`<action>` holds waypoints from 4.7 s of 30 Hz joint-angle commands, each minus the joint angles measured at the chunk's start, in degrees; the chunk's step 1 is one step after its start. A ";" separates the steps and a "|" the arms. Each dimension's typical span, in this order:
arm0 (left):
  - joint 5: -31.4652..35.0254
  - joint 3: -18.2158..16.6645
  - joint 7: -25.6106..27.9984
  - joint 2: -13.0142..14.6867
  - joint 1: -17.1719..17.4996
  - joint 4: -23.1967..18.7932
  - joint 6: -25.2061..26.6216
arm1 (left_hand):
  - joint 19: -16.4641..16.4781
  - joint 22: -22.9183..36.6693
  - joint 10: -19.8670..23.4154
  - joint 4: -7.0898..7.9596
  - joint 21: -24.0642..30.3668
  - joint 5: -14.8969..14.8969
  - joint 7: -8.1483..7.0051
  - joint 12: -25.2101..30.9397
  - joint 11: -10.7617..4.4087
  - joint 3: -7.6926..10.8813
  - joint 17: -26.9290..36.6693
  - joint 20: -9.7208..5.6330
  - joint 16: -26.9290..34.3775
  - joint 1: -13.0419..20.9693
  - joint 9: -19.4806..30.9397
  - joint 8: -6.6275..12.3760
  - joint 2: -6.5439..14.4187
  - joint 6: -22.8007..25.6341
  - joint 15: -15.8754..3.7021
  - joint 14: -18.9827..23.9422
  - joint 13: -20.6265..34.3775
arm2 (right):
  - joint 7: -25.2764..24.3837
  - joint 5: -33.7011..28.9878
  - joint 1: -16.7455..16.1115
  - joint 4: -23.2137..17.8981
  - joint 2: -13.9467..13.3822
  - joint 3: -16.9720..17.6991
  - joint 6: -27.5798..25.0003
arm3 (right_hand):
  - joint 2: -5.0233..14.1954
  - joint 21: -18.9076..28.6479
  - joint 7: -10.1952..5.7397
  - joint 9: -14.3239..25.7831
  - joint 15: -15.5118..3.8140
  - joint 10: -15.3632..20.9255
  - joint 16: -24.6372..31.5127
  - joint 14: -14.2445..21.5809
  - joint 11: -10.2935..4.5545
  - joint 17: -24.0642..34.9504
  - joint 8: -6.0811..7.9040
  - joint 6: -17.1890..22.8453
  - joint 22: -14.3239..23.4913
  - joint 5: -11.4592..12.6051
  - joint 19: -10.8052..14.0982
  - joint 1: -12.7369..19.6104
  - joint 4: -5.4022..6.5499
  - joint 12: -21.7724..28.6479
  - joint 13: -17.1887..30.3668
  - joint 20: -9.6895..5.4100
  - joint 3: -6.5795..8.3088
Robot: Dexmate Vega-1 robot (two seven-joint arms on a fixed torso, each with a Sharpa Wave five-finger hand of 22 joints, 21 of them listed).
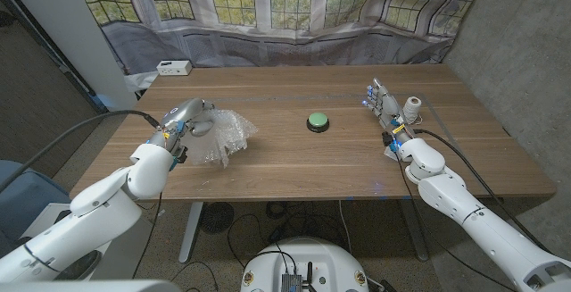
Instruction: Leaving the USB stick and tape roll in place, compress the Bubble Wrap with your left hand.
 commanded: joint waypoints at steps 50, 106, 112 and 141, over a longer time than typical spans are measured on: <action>6.70 11.49 2.60 5.38 -3.36 0.84 9.39 | -7.37 -0.14 -4.89 -0.14 -4.18 -0.78 -1.07 -5.06 -0.02 0.59 -2.49 2.52 -4.15 -8.55 -2.15 -4.06 -0.55 -7.03 1.63 -6.79 -4.66 | -0.33 0.05 -0.58 -0.52 -0.22 -0.33 -0.96 | 0.32 0.12 0.04 0.18 0.28 0.38 -0.01 0.14 0.32 0.26 -0.22 0.46 0.30 0.09 0.32 0.57 0.19 -0.06 0.27 0.20 0.59; 3.48 19.61 9.88 4.73 -7.23 7.03 10.71 | -27.27 0.18 -24.71 3.67 -17.30 -4.25 -3.85 -6.59 1.48 -8.04 -6.78 10.31 -6.87 -25.82 -6.33 -5.74 -1.58 -25.97 5.98 -28.00 -11.82 | 0.04 0.59 -2.05 -1.50 -1.52 0.15 -1.43 | 0.32 0.10 -0.10 0.18 0.26 0.39 -0.01 0.18 0.29 0.27 -0.24 0.39 0.30 0.05 0.39 0.63 0.18 -0.07 0.27 0.14 0.65; 3.08 19.75 9.02 5.98 -7.38 6.79 10.45 | -29.10 0.23 -28.36 3.99 -19.10 -4.42 -4.92 -6.67 2.02 -8.71 -7.52 11.09 -7.11 -28.31 -7.01 -5.60 -1.79 -31.27 6.23 -31.22 -13.09 | -0.25 0.52 -2.47 -1.87 -1.62 0.19 -1.47 | 0.34 0.09 -0.14 0.18 0.34 0.43 -0.02 0.17 0.37 0.27 -0.25 0.36 0.30 0.05 0.38 0.65 0.18 -0.06 0.28 0.19 0.67; -4.02 14.71 8.54 10.06 -3.85 5.99 1.93 | -38.48 0.47 -38.89 12.77 -28.77 -4.48 -2.35 -5.27 4.32 -18.73 -8.27 12.60 -6.38 -52.54 -7.96 -4.66 -5.66 -41.32 9.13 -43.15 -18.72 | -0.80 0.65 -4.16 -3.57 -2.11 0.36 -1.68 | 0.33 0.06 -0.14 0.18 0.34 0.42 -0.04 0.10 0.27 0.28 -0.23 0.36 0.30 0.04 0.33 0.63 0.19 -0.06 0.28 0.16 0.67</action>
